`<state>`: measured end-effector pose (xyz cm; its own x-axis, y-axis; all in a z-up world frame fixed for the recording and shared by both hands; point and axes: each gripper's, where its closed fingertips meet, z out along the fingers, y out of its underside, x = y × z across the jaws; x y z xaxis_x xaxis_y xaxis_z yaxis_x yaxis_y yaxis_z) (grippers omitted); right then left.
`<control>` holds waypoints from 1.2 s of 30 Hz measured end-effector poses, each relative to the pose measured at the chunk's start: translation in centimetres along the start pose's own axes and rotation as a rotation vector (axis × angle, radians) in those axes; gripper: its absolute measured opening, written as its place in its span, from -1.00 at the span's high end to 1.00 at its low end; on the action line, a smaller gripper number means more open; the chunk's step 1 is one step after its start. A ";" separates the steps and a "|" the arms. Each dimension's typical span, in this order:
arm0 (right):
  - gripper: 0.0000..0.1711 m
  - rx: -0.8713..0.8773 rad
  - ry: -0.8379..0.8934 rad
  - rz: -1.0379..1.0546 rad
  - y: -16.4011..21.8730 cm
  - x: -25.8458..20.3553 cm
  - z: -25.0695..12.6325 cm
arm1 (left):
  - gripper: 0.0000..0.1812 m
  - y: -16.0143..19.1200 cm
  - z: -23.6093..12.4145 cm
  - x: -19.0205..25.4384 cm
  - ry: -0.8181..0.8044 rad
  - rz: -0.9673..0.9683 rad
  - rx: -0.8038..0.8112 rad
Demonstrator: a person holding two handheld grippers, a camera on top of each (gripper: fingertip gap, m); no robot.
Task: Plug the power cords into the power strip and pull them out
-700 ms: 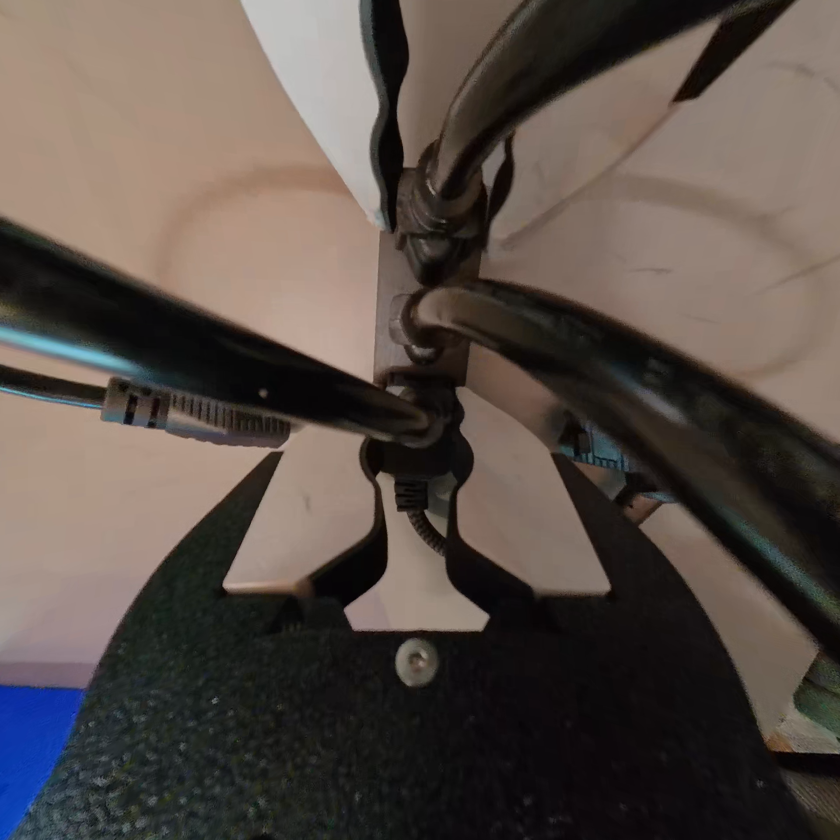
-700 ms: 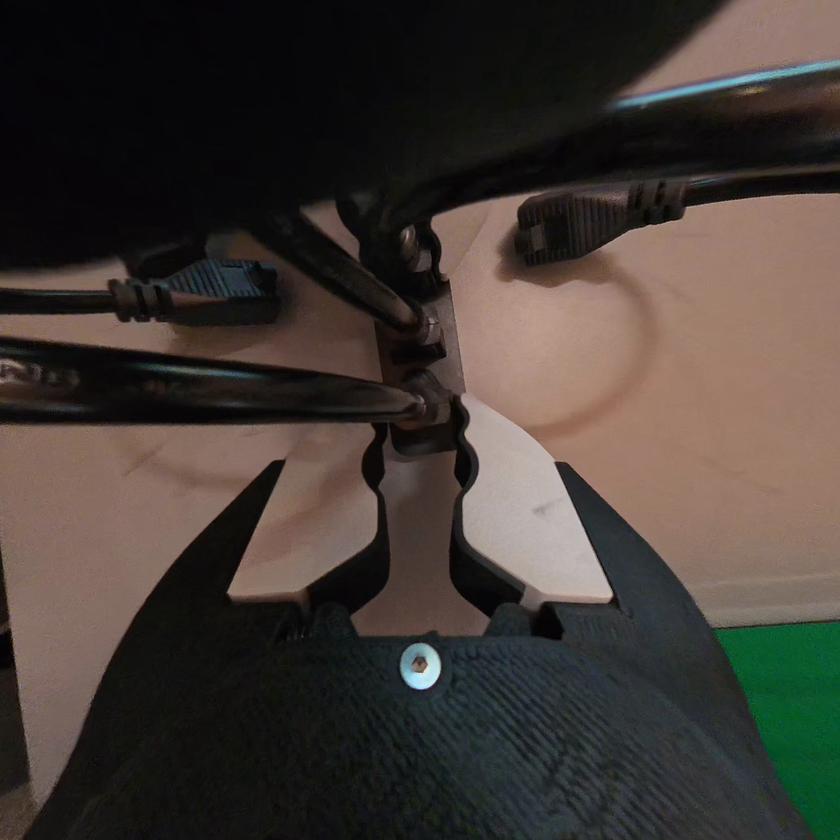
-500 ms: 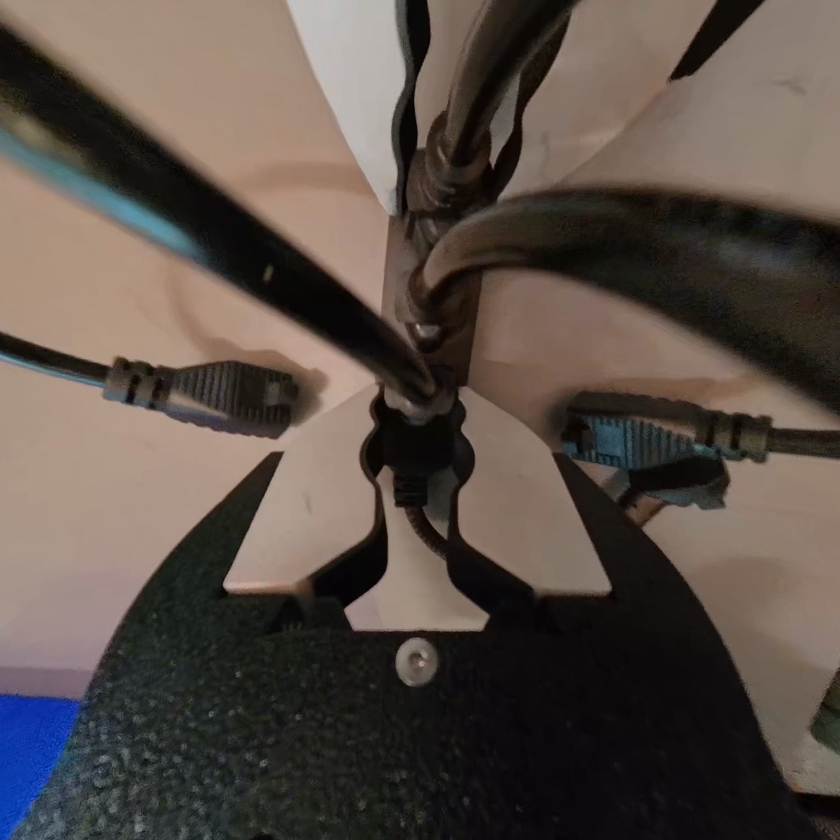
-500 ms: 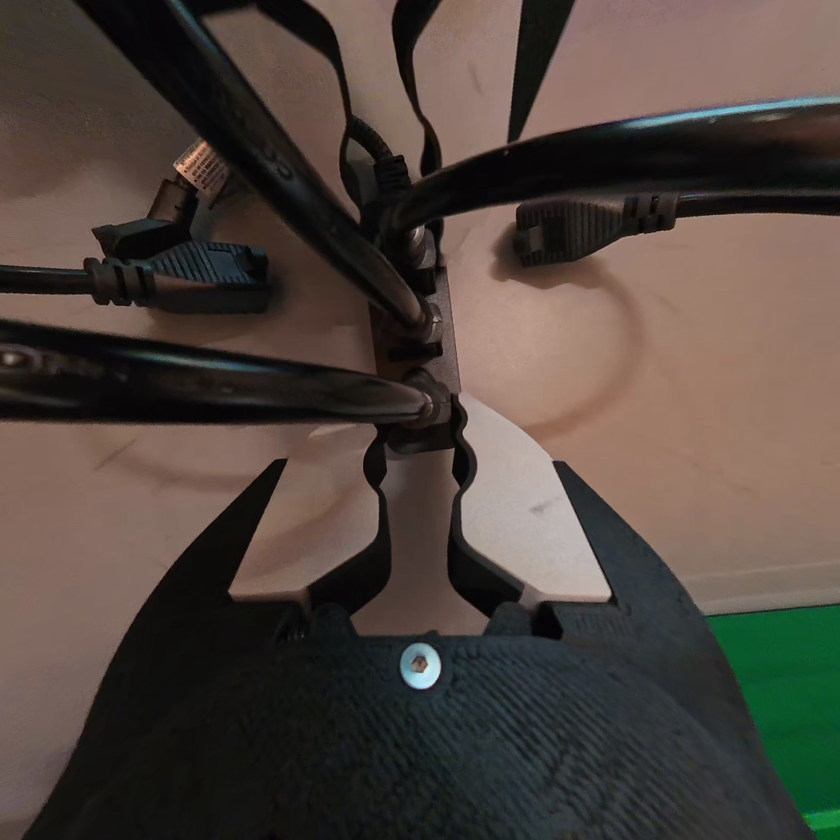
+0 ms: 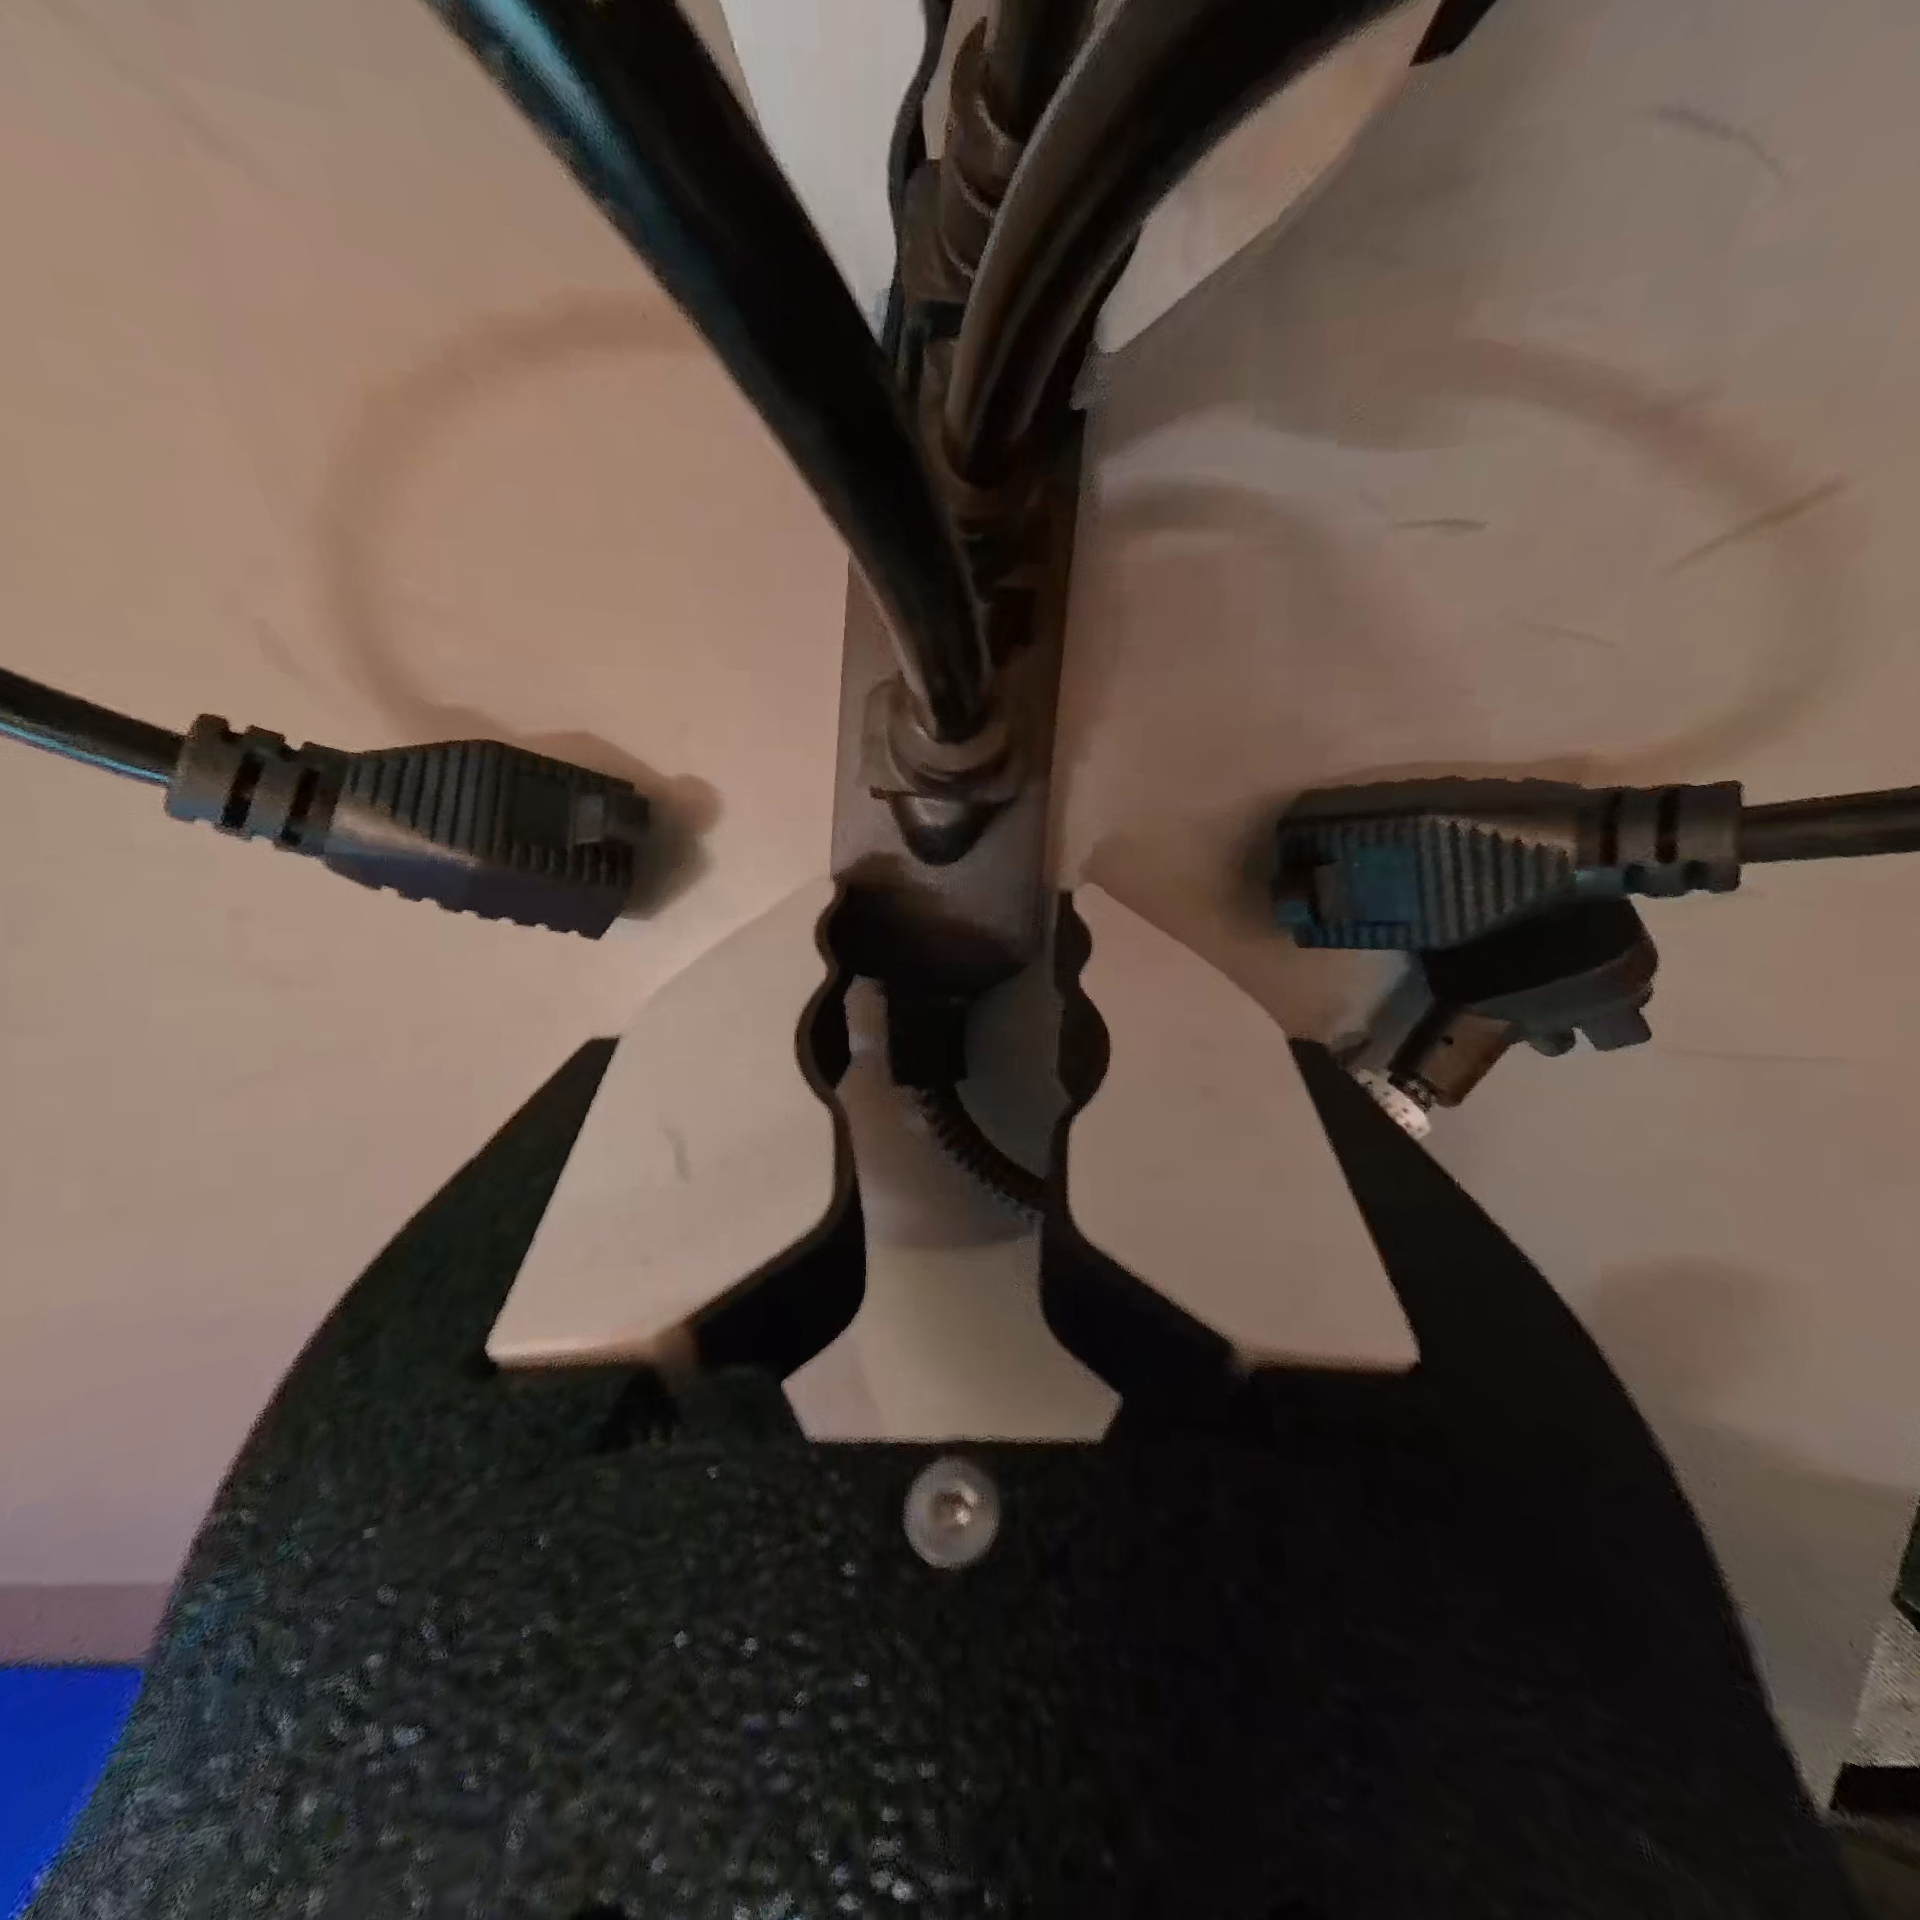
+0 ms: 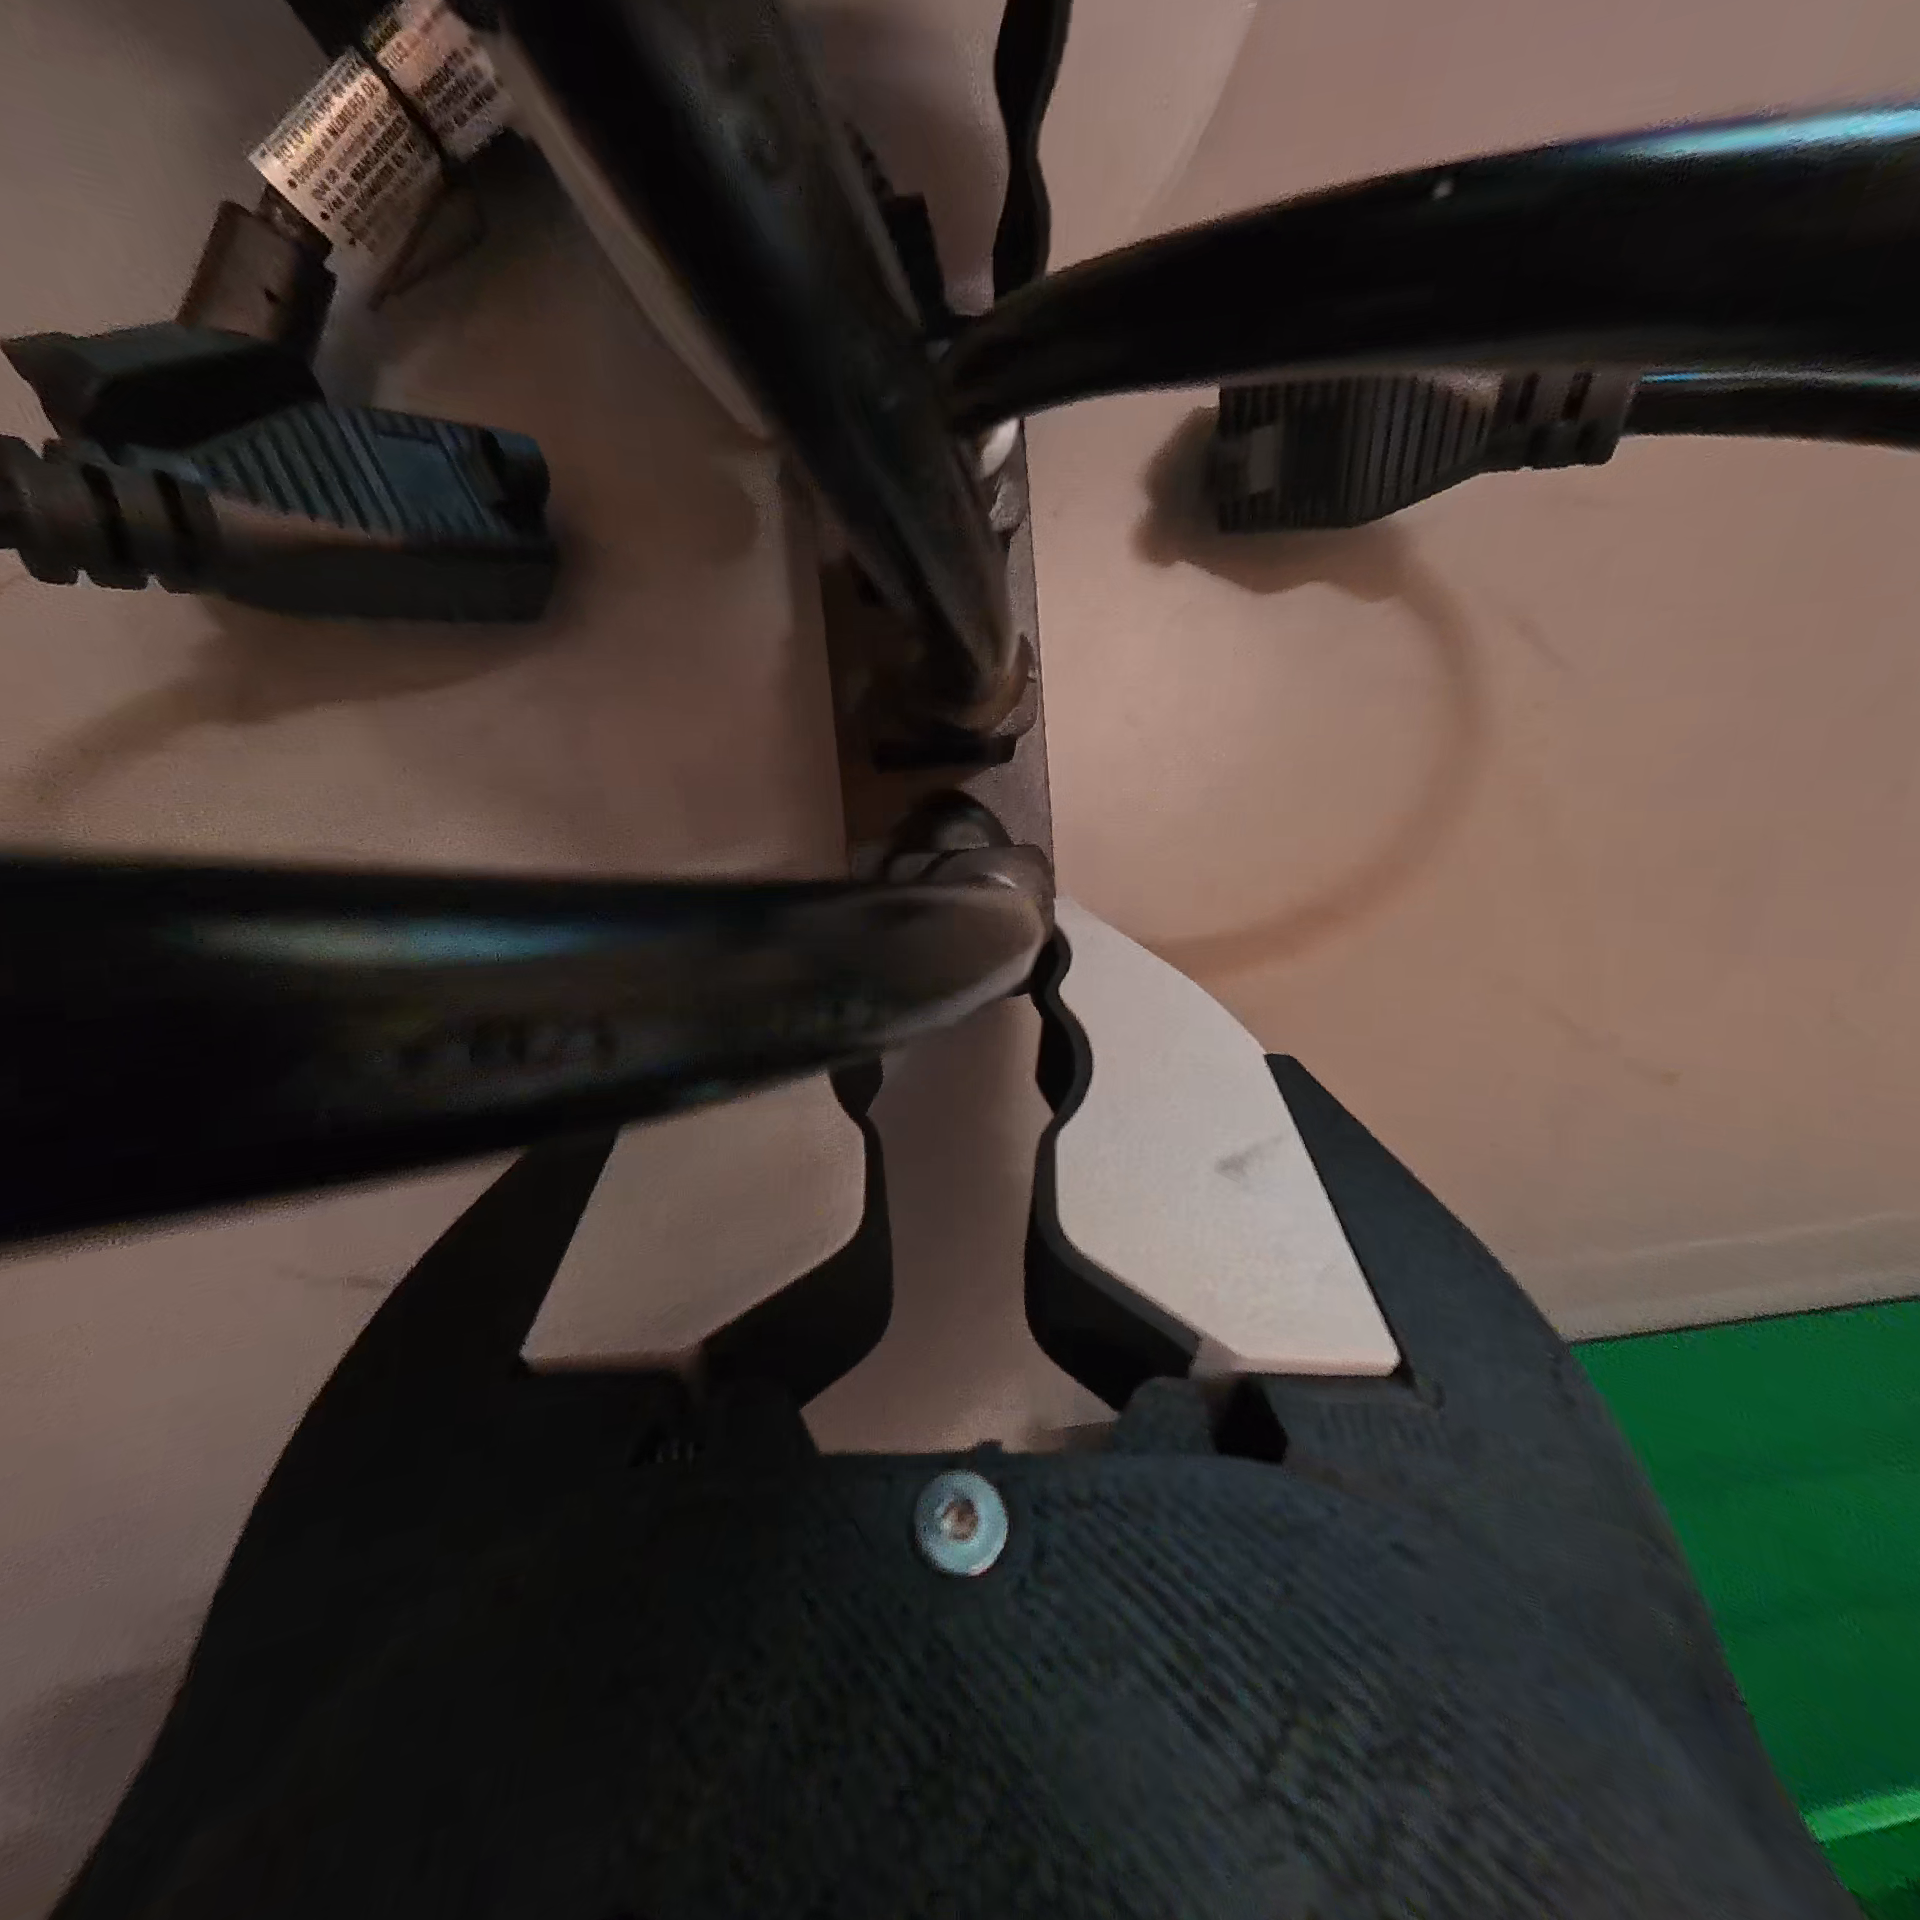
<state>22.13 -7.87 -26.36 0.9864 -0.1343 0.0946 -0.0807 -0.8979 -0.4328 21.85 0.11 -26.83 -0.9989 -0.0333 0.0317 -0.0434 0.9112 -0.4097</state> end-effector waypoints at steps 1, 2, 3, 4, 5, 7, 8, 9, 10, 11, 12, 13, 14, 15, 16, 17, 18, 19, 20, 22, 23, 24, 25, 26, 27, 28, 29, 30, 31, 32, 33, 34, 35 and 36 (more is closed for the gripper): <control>0.70 -0.001 -0.002 0.006 0.0 -0.2 0.0 | 0.59 0.2 0.0 -0.1 -0.013 0.008 -0.010; 0.70 0.001 -0.006 0.013 0.0 -0.3 0.0 | 0.59 0.4 -0.1 -0.3 -0.033 0.021 -0.023; 0.70 0.007 -0.008 0.009 0.0 -0.4 0.0 | 0.57 0.5 -0.1 -0.3 -0.040 0.031 -0.037; 0.70 0.011 -0.010 0.005 0.1 -0.4 -0.1 | 0.52 0.6 -0.1 -0.3 -0.045 0.036 -0.046; 0.70 0.015 -0.010 0.007 0.1 -0.4 -0.2 | 0.47 0.6 -0.1 -0.4 -0.053 0.038 -0.047; 0.71 0.033 -0.009 0.013 0.0 -0.3 -0.5 | 0.46 0.4 0.2 0.0 -0.020 0.038 -0.035; 0.72 0.043 -0.007 0.019 -0.1 -0.3 -0.7 | 0.46 0.4 0.6 0.1 -0.005 0.043 -0.033; 0.71 0.047 -0.005 0.023 -0.2 -0.2 -0.9 | 0.46 0.5 0.9 0.1 -0.010 0.051 -0.039; 0.72 0.044 -0.008 0.023 -0.2 -0.3 -1.0 | 0.47 0.6 1.3 -0.1 -0.017 0.063 -0.048; 0.72 0.038 -0.015 0.020 -0.1 -0.4 -1.0 | 0.50 0.5 1.5 -0.3 -0.026 0.068 -0.051; 0.72 0.035 -0.017 0.018 -0.1 -0.5 -1.0 | 0.53 0.4 1.7 -0.4 -0.031 0.078 -0.052; 0.72 0.033 -0.015 0.014 -0.1 -0.5 -1.0 | 0.53 0.3 1.8 -0.4 -0.021 0.091 -0.048; 0.71 0.033 -0.013 0.009 -0.1 -0.5 -1.1 | 0.53 0.2 1.9 -0.4 -0.014 0.102 -0.045; 0.71 0.034 -0.012 0.005 -0.1 -0.5 -1.1 | 0.53 0.1 2.0 -0.4 -0.009 0.108 -0.042; 0.71 0.042 -0.014 0.010 -0.2 -0.4 -1.1 | 0.53 0.0 2.0 -0.4 -0.002 0.107 -0.040; 0.71 0.060 -0.018 0.020 -0.5 -0.4 -1.3 | 0.53 0.0 2.0 -0.4 0.005 0.108 -0.039; 0.71 0.080 -0.025 0.030 -0.8 -0.4 -1.4 | 0.53 0.1 2.0 -0.4 0.008 0.113 -0.040; 0.71 0.092 -0.035 0.036 -1.0 -0.5 -1.5 | 0.53 0.1 2.0 -0.4 0.008 0.115 -0.049; 0.71 0.088 -0.046 0.038 -0.9 -0.5 -1.5 | 0.53 0.1 2.0 -0.4 0.006 0.112 -0.064; 0.71 0.080 -0.066 0.036 -0.8 -0.6 -1.1 | 0.53 0.2 2.0 -0.4 0.003 0.107 -0.096; 0.71 0.082 -0.074 0.037 -0.9 -0.6 -1.0 | 0.53 0.2 2.0 -0.4 0.002 0.103 -0.110; 0.71 0.078 -0.081 0.036 -0.8 -0.6 -1.1 | 0.53 0.2 2.0 -0.4 0.001 0.098 -0.125; 0.71 0.069 -0.078 0.029 -0.8 -0.6 -1.1 | 0.53 0.3 2.0 -0.5 -0.001 0.096 -0.142; 0.71 0.065 -0.069 0.023 -0.8 -0.6 -1.1 | 0.53 0.3 2.0 -0.5 -0.004 0.097 -0.158; 0.71 0.072 -0.063 0.028 -0.9 -0.6 -1.1 | 0.53 0.4 2.0 -0.5 -0.006 0.097 -0.172; 0.71 0.089 -0.062 0.043 -0.9 -0.6 -1.1 | 0.53 0.4 2.0 -0.5 -0.007 0.097 -0.186; 0.71 0.109 -0.060 0.059 -0.9 -0.7 -1.1 | 0.53 0.4 2.0 -0.5 -0.009 0.094 -0.198; 0.71 0.126 -0.060 0.073 -1.0 -0.7 -1.0 | 0.53 0.4 2.0 -0.5 -0.008 0.093 -0.205; 0.67 0.139 -0.072 0.091 -1.1 -0.9 -1.0 | 0.53 0.4 2.0 -0.5 -0.005 0.091 -0.210; 0.65 0.142 -0.076 0.099 -1.2 -0.9 -1.0 | 0.53 0.4 1.9 -0.5 -0.002 0.089 -0.217; 0.71 0.133 -0.065 0.090 -1.1 -0.8 -1.0 | 0.53 0.4 1.9 -0.5 -0.002 0.093 -0.226; 0.71 0.120 -0.062 0.071 -1.0 -0.9 -1.0 | 0.53 0.5 2.0 -0.5 -0.002 0.099 -0.236; 0.71 0.101 -0.056 0.056 -1.0 -0.9 -1.0 | 0.53 0.5 1.9 -0.5 -0.003 0.093 -0.251; 0.72 0.086 -0.056 0.048 -1.0 -0.9 -1.0 | 0.53 0.5 1.9 -0.5 -0.004 0.096 -0.267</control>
<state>21.14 -7.25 -25.07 0.9883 -0.1505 0.0230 -0.1178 -0.8516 -0.5109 22.27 -0.17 -28.81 -0.9983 0.0577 0.0003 0.0569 0.9862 -0.1556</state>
